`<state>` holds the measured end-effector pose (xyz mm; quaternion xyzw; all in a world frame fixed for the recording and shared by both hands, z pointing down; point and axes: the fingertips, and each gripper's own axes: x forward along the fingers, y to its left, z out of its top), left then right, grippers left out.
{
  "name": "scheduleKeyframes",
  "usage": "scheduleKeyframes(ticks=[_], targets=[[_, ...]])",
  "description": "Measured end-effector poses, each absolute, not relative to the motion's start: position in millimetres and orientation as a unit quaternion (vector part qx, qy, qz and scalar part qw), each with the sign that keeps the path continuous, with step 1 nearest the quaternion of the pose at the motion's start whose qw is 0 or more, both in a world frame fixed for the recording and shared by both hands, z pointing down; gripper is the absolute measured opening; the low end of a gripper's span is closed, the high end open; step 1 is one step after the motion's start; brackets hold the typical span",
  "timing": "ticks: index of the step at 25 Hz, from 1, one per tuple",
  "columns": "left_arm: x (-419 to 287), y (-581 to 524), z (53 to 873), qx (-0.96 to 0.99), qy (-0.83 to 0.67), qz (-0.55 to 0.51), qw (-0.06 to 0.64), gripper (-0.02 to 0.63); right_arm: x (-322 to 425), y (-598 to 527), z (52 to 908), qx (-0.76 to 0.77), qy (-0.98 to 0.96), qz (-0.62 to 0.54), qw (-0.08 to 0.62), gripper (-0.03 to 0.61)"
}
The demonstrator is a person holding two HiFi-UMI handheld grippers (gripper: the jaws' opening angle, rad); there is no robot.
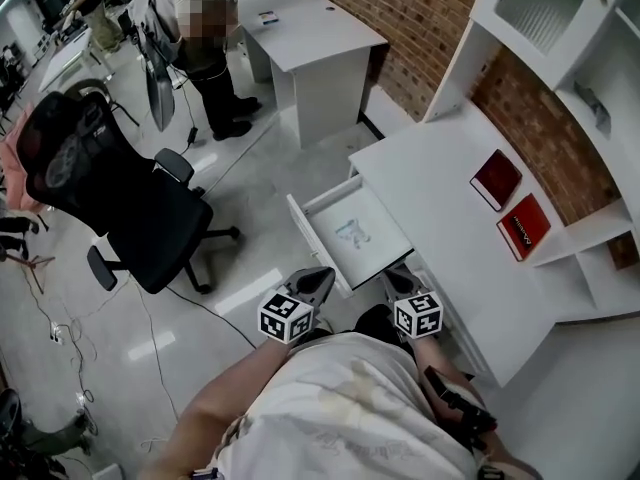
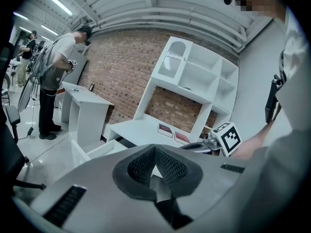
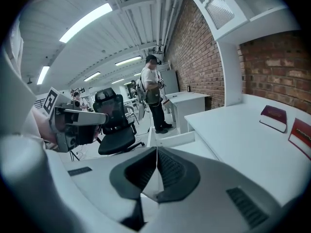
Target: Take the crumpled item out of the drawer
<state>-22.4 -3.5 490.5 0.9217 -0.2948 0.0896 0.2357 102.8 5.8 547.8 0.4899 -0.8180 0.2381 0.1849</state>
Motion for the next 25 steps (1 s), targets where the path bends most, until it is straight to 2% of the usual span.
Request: scheduleKeyframes(ticks=[25], targets=[[-25,-74,504,0.906,-0.330,0.089,0.250,0.020,96,-77,573,0.442,-0.833,0.250,0.220,0.025]])
